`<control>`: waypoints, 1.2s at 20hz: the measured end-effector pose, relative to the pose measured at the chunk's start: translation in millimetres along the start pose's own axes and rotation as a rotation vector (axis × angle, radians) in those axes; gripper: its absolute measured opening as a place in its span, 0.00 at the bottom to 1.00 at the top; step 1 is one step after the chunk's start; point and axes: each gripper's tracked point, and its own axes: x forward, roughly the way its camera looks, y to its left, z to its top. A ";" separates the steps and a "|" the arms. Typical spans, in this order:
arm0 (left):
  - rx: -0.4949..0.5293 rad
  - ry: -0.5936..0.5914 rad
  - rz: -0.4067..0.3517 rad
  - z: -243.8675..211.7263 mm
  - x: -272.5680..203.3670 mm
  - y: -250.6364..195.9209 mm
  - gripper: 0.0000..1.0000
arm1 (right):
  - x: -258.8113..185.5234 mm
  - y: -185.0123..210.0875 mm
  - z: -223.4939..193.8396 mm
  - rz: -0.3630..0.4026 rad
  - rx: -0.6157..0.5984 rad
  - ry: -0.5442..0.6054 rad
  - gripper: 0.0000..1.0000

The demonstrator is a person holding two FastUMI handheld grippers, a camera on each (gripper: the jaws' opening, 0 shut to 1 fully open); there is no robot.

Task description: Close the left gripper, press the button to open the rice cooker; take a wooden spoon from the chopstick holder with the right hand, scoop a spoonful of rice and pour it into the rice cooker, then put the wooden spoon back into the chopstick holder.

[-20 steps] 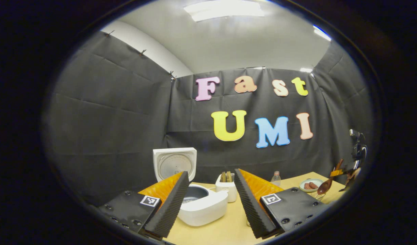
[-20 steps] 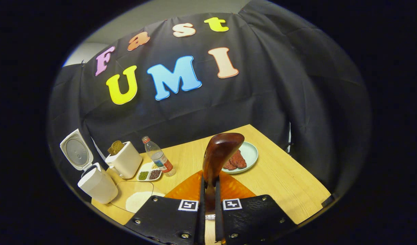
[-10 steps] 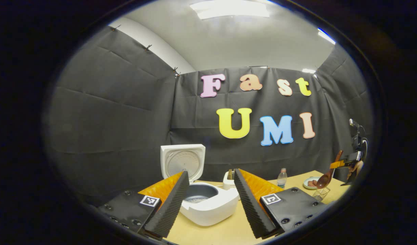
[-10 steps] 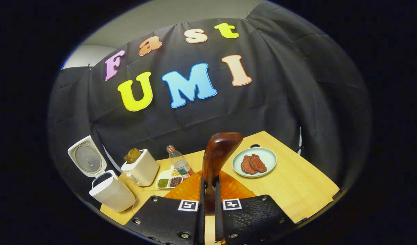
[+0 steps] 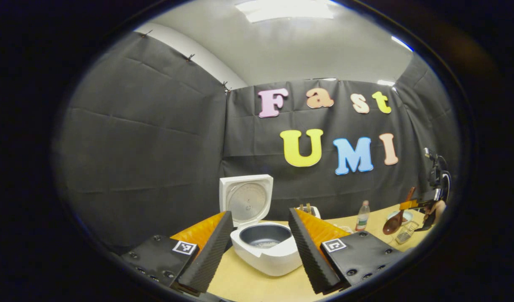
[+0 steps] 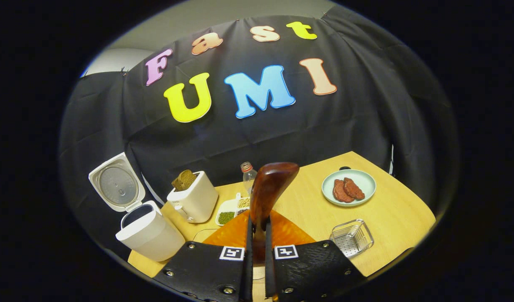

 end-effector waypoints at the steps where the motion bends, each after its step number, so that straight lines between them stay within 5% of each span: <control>1: -0.001 0.006 0.004 -3.8 1.7 6.2 0.96 | 4.7 6.3 -8.1 0.001 -0.005 0.010 0.12; 17: 0.016 0.077 0.038 -35.2 14.8 59.3 0.93 | 59.9 65.3 -101.8 -0.019 -0.106 0.115 0.12; 24: -0.018 0.081 0.043 -38.3 22.1 55.4 0.93 | 52.2 101.4 -119.6 0.077 -0.083 0.139 0.12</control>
